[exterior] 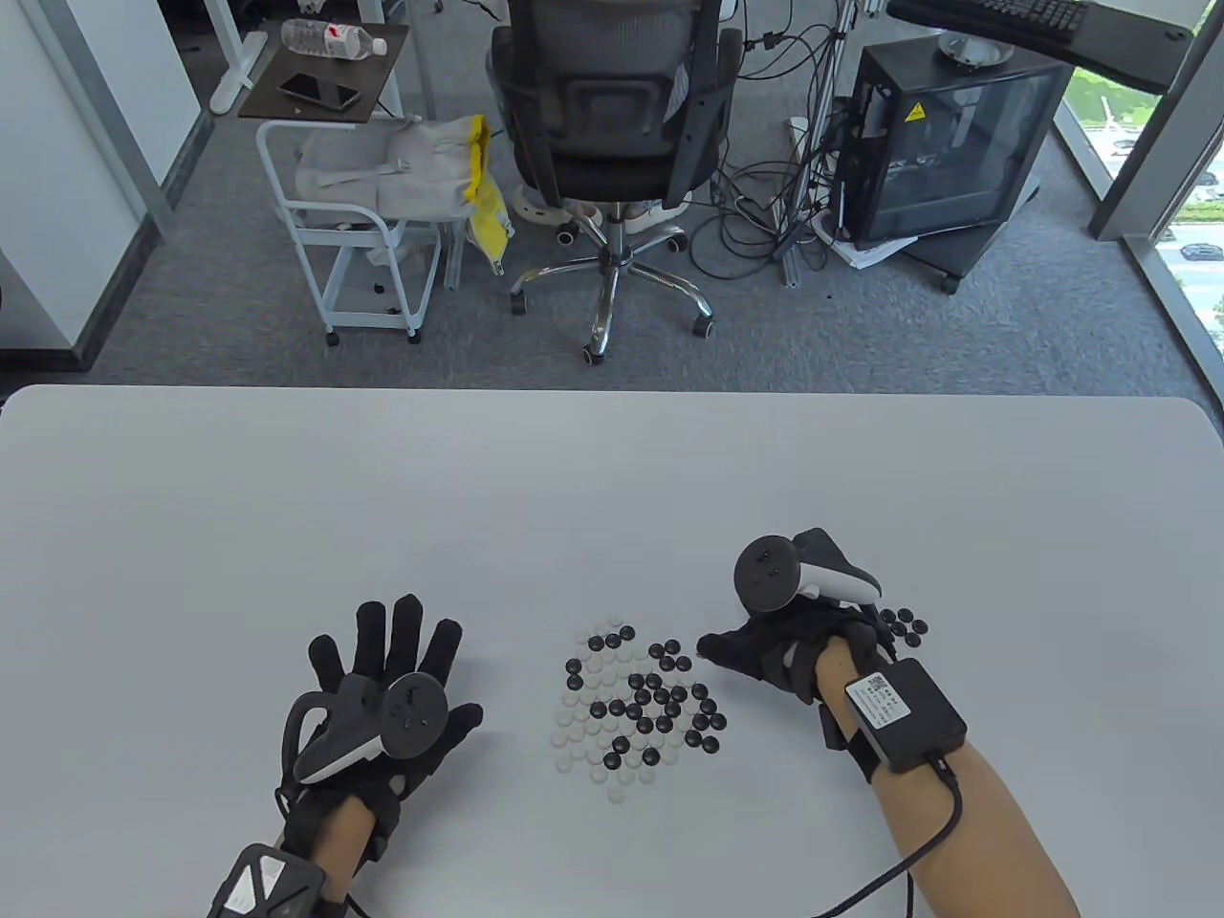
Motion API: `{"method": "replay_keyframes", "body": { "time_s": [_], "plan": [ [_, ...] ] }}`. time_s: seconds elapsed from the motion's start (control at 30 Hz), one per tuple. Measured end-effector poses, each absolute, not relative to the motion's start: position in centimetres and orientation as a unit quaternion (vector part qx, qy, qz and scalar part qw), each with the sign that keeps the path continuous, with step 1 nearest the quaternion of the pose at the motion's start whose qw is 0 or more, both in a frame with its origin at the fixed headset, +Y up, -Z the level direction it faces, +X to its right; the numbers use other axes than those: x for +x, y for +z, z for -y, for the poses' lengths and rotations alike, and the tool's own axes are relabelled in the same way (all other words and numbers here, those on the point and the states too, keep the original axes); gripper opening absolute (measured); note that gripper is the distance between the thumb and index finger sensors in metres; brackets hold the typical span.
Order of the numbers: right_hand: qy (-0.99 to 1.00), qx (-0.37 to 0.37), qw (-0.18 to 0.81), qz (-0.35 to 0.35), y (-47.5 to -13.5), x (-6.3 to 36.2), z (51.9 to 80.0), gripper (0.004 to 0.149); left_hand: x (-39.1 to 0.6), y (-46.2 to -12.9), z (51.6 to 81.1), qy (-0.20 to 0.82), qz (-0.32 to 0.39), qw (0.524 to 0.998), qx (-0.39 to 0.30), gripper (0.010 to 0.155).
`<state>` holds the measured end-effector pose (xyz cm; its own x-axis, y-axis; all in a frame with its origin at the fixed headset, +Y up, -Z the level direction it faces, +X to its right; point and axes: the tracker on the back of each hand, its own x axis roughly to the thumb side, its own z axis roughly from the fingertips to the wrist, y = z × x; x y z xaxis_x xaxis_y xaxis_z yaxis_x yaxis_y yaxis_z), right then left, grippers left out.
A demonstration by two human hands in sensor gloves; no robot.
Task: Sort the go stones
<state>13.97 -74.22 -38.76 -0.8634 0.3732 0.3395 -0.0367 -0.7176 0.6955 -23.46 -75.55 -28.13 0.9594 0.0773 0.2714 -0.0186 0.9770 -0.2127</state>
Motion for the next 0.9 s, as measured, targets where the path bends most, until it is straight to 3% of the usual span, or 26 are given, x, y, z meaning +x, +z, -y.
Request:
{"method": "replay_keyframes", "body": {
  "time_s": [0.23, 0.43, 0.67, 0.9],
  "plan": [
    [0.884, 0.254, 0.124, -0.373, -39.0, 11.6, 75.7, 0.068, -23.6, -28.1, 75.5, 0.029, 0.140, 0.984, -0.104, 0.086],
    [0.885, 0.235, 0.124, -0.383, -39.3, 12.3, 76.6, 0.068, -23.9, -28.1, 75.7, 0.028, 0.139, 0.984, -0.108, 0.085],
    [0.909, 0.130, 0.113, -0.381, -40.4, 19.1, 75.6, 0.070, -24.3, -28.2, 75.7, 0.032, 0.135, 0.984, -0.111, 0.085],
    [0.921, 0.056, 0.104, -0.372, -38.8, 26.2, 75.6, 0.067, -24.3, -28.2, 75.8, 0.030, 0.136, 0.984, -0.110, 0.085]
  ]
}}
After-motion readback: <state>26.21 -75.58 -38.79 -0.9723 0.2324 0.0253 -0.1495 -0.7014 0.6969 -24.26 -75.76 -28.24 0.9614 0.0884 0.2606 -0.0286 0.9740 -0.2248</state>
